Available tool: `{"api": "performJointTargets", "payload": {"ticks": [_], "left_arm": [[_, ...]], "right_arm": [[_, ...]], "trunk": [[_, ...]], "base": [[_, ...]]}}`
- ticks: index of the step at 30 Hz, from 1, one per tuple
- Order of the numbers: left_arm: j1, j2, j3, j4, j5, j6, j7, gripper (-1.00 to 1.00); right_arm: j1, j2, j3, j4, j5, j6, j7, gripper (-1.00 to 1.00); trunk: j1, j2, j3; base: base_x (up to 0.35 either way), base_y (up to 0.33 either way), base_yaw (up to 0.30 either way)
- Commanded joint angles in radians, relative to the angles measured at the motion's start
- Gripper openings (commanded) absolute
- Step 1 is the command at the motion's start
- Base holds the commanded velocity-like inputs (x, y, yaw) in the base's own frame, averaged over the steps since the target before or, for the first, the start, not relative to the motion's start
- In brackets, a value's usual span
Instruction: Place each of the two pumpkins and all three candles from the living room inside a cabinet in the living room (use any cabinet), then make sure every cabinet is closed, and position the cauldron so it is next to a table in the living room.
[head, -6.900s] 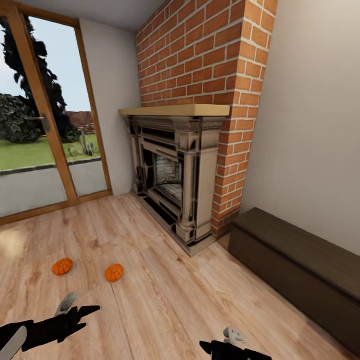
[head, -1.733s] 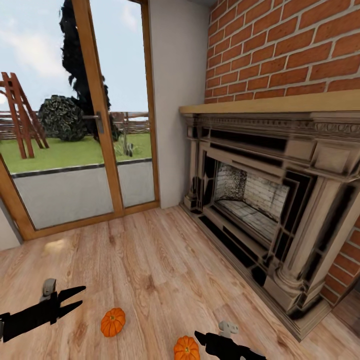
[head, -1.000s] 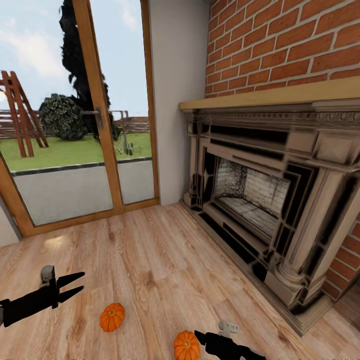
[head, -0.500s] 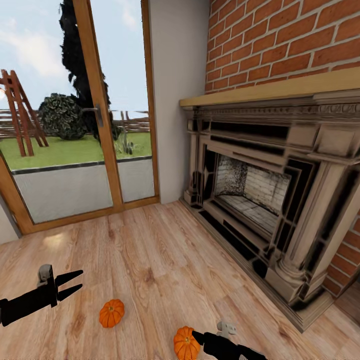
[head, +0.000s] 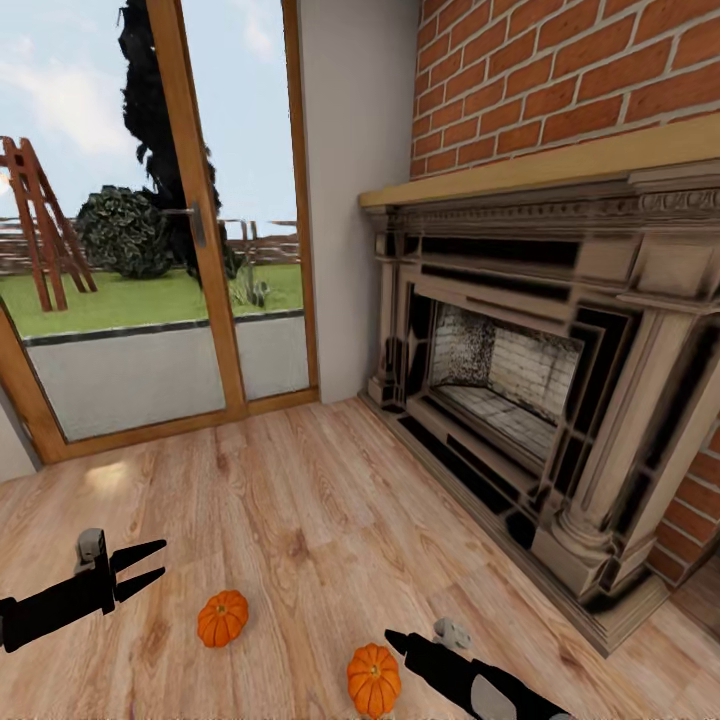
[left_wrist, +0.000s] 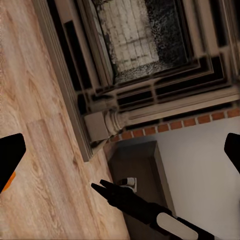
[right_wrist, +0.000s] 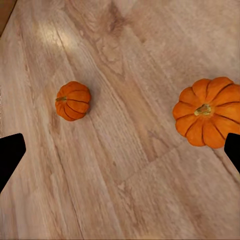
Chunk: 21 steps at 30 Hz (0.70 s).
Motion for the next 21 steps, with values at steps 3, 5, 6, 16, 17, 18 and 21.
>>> {"api": "performJointTargets", "payload": {"ticks": [3, 5, 6, 16, 17, 18, 21], "left_arm": [[-0.001, 0.0, 0.0, 0.0, 0.004, 0.008, -0.001, 1.0], [-0.001, 0.0, 0.0, 0.0, 0.004, 0.008, -0.001, 1.0], [-0.001, 0.0, 0.0, 0.0, 0.004, 0.008, -0.001, 1.0], [-0.001, 0.0, 0.0, 0.0, 0.004, 0.008, -0.001, 1.0], [-0.001, 0.0, 0.0, 0.0, 0.004, 0.008, -0.001, 1.0], [-0.001, 0.0, -0.001, 0.0, 0.004, 0.008, -0.001, 1.0], [-0.001, 0.0, -0.002, 0.0, 0.004, 0.008, -0.001, 1.0]], "right_arm": [[-0.002, 0.002, 0.003, -0.008, -0.01, -0.001, -0.02, 1.0], [-0.005, 0.003, 0.003, -0.01, -0.01, -0.005, -0.06, 1.0], [-0.006, 0.003, 0.003, -0.012, -0.01, -0.006, -0.082, 1.0], [-0.008, 0.003, 0.003, -0.045, -0.009, -0.009, -0.133, 1.0], [-0.008, 0.003, 0.003, -0.045, -0.009, -0.009, -0.133, 1.0], [-0.008, 0.003, 0.003, -0.045, -0.01, -0.009, -0.134, 1.0], [-0.008, 0.003, 0.002, -0.045, -0.011, -0.01, -0.134, 1.0]], "trunk": [[0.011, -0.022, -0.01], [0.019, -0.036, -0.017], [0.023, -0.043, -0.02], [0.057, -0.106, -0.048], [0.057, -0.106, -0.048], [0.057, -0.106, -0.048], [0.057, -0.106, -0.048]], "base": [[0.0, 0.0, 0.0], [0.0, 0.0, 0.0], [0.0, 0.0, 0.0], [0.0, 0.0, 0.0], [0.0, 0.0, 0.0], [0.0, 0.0, 0.0], [0.0, 0.0, 0.0]]}}
